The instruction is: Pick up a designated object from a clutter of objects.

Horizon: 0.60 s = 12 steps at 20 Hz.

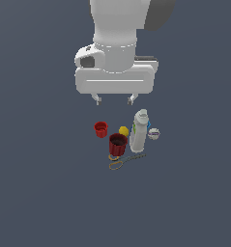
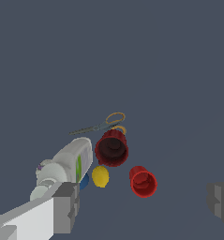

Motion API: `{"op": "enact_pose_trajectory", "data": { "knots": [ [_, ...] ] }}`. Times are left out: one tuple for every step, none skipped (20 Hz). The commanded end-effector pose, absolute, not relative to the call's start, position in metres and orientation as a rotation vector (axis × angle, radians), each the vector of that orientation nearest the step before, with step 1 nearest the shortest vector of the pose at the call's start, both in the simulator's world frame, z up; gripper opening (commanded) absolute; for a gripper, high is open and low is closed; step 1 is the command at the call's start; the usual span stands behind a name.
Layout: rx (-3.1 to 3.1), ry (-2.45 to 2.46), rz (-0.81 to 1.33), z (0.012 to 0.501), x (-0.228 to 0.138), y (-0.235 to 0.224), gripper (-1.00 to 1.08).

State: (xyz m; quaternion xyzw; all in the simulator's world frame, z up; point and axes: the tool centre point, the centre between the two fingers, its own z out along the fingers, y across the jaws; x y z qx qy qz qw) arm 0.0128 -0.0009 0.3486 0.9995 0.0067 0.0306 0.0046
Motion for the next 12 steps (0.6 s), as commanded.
{"op": "enact_pose_trajectory", "data": {
  "knots": [
    [3.131,0.021,0.096,0.3486,0.0128,-0.0009,0.28],
    [3.130,0.022,0.095,0.3487,0.0127,-0.0012,0.28],
    [3.129,0.023,0.093,0.3487,0.0126,-0.0018,0.28],
    [3.126,0.026,0.090,0.3488,0.0123,-0.0030,0.28],
    [3.122,0.028,0.086,0.3492,0.0118,-0.0046,0.28],
    [3.120,0.029,0.084,0.3498,0.0114,-0.0057,0.28],
    [3.119,0.028,0.083,0.3504,0.0111,-0.0064,0.28],
    [3.119,0.026,0.084,0.3508,0.0109,-0.0065,0.28],
    [3.119,0.026,0.084,0.3506,0.0110,-0.0063,0.28],
    [3.119,0.028,0.083,0.3502,0.0111,-0.0063,0.28],
    [3.118,0.033,0.081,0.3492,0.0114,-0.0063,0.28],
    [3.117,0.040,0.077,0.3477,0.0118,-0.0064,0.28]
  ]
}}
